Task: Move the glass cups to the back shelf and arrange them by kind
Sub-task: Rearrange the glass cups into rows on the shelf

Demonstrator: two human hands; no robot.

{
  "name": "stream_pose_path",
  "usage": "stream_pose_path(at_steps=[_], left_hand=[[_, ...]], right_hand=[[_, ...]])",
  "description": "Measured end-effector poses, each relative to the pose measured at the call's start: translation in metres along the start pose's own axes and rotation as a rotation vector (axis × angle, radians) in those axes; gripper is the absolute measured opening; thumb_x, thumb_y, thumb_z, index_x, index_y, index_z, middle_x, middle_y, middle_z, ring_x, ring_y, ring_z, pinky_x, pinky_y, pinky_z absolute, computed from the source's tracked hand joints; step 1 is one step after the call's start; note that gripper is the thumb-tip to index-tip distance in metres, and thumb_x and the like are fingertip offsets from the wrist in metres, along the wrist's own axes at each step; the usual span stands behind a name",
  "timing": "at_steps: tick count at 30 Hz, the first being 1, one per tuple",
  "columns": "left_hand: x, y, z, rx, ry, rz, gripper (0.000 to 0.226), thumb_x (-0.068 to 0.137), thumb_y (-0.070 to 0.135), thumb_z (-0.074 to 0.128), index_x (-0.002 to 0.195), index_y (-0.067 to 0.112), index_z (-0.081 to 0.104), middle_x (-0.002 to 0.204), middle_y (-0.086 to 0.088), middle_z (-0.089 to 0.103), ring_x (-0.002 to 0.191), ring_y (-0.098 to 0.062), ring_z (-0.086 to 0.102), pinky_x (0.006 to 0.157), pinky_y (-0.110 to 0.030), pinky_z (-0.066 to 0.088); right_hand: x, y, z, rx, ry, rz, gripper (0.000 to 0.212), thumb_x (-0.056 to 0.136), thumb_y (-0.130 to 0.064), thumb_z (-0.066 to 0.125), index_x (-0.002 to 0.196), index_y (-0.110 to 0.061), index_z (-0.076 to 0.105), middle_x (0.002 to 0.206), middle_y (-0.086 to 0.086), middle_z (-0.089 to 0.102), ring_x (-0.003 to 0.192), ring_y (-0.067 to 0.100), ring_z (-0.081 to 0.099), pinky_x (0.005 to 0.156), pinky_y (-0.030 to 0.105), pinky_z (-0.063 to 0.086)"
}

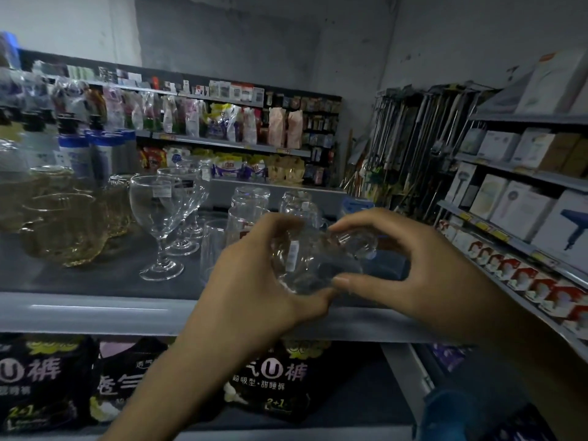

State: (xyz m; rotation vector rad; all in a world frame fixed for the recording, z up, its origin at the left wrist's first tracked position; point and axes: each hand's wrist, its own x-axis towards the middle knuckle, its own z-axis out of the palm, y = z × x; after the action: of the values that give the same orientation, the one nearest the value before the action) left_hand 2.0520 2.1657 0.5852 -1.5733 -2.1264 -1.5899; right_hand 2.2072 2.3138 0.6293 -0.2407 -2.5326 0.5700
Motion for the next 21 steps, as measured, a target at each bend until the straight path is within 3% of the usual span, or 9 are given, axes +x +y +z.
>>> stream_pose_path(at_steps=[3,5,8,13,21], left_hand=[[0.025,0.001,0.002,0.259,-0.09,0.054,0.091,0.057,0.063,0.084,0.138,0.031,0.056,0.12,0.017,0.066,0.105,-0.004,0.065,0.086,-0.017,0.054],[0.044,0.0,0.004,0.365,-0.154,0.089,0.089,0.06,0.06,0.088,0.138,0.027,0.059,0.124,0.007,0.068,0.107,-0.014,0.067,0.091,-0.031,0.058],[0.067,0.0,0.005,0.425,-0.253,0.113,0.078,0.061,0.051,0.092,0.129,0.022,0.067,0.117,0.003,0.073,0.106,-0.016,0.068,0.092,-0.034,0.059],[0.088,0.002,0.008,0.45,-0.35,0.101,0.057,0.067,0.04,0.094,0.113,0.016,0.069,0.1,0.005,0.071,0.088,-0.01,0.067,0.081,-0.029,0.059],[0.098,-0.018,0.028,0.472,-0.372,0.043,0.055,0.071,0.041,0.092,0.114,0.013,0.07,0.111,0.0,0.07,0.098,-0.017,0.067,0.087,-0.035,0.06]], right_hand=[[0.001,0.012,0.009,-0.105,0.056,0.041,0.052,0.082,-0.047,0.078,0.13,-0.044,0.058,0.128,-0.03,0.057,0.123,-0.011,0.05,0.1,0.012,0.039],[-0.001,0.021,0.026,-0.13,0.169,0.042,0.051,0.086,-0.039,0.077,0.134,-0.036,0.059,0.129,-0.025,0.057,0.119,-0.011,0.05,0.099,0.006,0.035],[-0.004,0.03,0.053,-0.114,0.297,0.07,0.048,0.095,-0.029,0.07,0.14,-0.028,0.057,0.134,-0.017,0.056,0.119,-0.008,0.047,0.098,-0.001,0.031],[0.002,0.045,0.078,0.029,0.307,0.185,0.057,0.1,-0.022,0.064,0.151,-0.036,0.043,0.147,-0.015,0.051,0.132,0.009,0.052,0.111,0.038,0.047],[0.011,0.061,0.094,0.104,0.285,0.283,0.076,0.092,-0.017,0.076,0.154,-0.038,0.038,0.15,-0.015,0.047,0.137,0.012,0.05,0.113,0.037,0.046]])
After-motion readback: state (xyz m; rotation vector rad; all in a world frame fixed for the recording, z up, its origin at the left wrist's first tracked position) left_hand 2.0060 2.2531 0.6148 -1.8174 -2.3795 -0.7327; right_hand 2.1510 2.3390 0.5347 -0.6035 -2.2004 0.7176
